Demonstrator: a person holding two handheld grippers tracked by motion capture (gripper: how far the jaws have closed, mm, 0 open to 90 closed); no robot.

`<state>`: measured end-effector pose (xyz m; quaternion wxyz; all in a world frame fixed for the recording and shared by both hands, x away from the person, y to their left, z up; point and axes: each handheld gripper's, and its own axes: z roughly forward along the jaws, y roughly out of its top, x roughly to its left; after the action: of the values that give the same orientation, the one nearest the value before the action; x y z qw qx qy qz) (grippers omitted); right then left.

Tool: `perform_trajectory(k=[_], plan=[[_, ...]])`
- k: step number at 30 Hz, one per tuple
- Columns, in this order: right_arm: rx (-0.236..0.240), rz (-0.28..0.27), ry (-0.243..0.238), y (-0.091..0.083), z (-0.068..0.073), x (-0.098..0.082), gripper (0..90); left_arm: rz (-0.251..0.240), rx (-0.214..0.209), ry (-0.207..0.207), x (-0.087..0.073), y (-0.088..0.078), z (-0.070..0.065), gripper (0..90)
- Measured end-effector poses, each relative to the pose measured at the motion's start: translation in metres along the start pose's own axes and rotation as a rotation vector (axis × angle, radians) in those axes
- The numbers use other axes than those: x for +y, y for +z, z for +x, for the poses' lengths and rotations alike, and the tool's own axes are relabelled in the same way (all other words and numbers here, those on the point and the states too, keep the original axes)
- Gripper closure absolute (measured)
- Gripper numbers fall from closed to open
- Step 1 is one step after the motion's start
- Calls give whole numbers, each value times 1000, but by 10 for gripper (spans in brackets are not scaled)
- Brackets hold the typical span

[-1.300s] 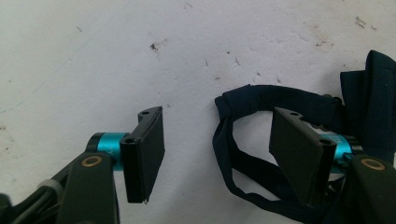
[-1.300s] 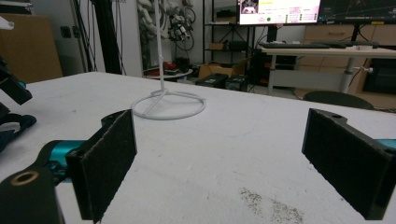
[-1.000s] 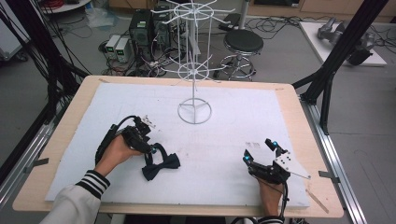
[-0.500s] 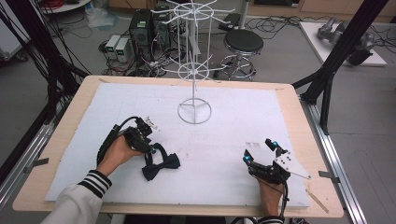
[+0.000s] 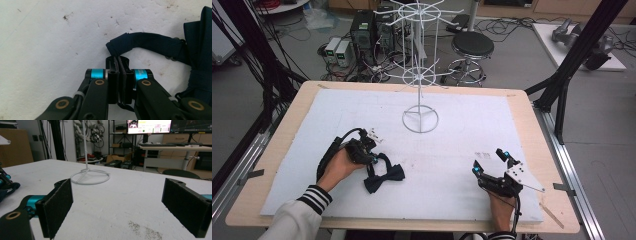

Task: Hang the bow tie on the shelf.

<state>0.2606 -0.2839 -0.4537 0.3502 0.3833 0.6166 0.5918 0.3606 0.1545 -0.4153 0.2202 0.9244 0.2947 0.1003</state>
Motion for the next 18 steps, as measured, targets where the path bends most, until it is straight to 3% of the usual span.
perform_trajectory(k=[10, 18], plan=[[0, 4, 5, 0, 1, 0, 91, -72, 1, -11, -5, -5, 1, 875], [0, 4, 5, 0, 1, 0, 91, -167, 4, -20, -6, -14, 2, 876]])
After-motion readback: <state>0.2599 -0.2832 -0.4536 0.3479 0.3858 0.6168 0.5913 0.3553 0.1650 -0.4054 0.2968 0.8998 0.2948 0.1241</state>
